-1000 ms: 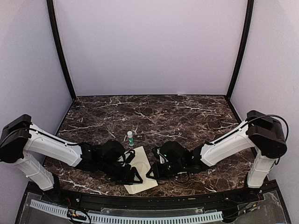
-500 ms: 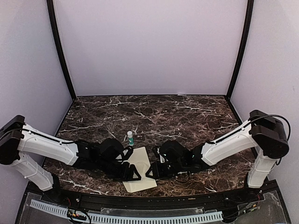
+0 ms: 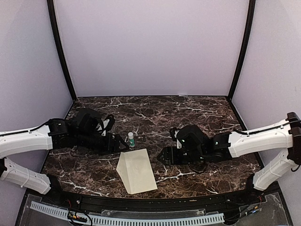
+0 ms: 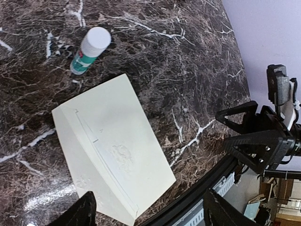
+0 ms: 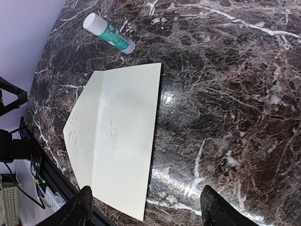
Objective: Place the letter into the envelope and seal it
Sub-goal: Place the letter in the envelope, then open the solid glue cap from the solid glue.
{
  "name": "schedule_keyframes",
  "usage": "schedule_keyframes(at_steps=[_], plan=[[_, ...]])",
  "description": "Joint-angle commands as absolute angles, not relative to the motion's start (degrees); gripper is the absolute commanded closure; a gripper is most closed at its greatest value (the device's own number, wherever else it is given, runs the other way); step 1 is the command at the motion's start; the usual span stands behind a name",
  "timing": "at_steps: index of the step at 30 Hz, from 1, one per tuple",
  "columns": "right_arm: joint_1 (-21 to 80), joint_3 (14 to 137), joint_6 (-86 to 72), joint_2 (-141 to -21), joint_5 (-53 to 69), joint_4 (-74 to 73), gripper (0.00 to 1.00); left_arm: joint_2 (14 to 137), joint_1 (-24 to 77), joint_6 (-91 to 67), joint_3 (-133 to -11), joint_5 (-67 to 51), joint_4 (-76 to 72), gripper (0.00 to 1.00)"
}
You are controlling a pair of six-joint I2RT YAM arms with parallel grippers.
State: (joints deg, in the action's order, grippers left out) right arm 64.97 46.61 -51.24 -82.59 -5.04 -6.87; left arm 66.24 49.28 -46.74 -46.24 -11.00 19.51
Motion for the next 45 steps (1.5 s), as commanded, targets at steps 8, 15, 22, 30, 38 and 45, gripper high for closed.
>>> schedule_keyframes(at_steps=[8, 15, 22, 30, 38, 45], plan=[[61.86, 41.66, -51.3, -82.81, -0.24, 1.3, 0.36, 59.73, 39.79, -47.88, -30.08, -13.54, 14.84, 0.33], [61.33, 41.85, -51.89, -85.74, 1.32, 2.72, 0.41, 55.71, 37.62, -51.35, -23.95, -16.03, 6.71, 0.35], [60.93, 52.02, -44.38, -90.24, -5.37, -5.21, 0.37, 64.14, 27.84, -42.51, -29.47, -23.53, 2.53, 0.34], [61.01, 72.13, -35.59, -102.68, -8.07, -14.15, 0.34, 75.55, 13.65, -22.89, -50.72, -32.03, 11.5, 0.32], [61.24, 91.02, -33.04, -115.95, -11.89, -19.01, 0.34, 74.86, 6.37, -19.26, -55.86, -28.42, 8.85, 0.3], [61.28, 102.94, -30.85, -125.52, -13.17, -23.42, 0.36, 69.03, 5.88, -13.33, -55.07, -21.19, 13.63, 0.28]])
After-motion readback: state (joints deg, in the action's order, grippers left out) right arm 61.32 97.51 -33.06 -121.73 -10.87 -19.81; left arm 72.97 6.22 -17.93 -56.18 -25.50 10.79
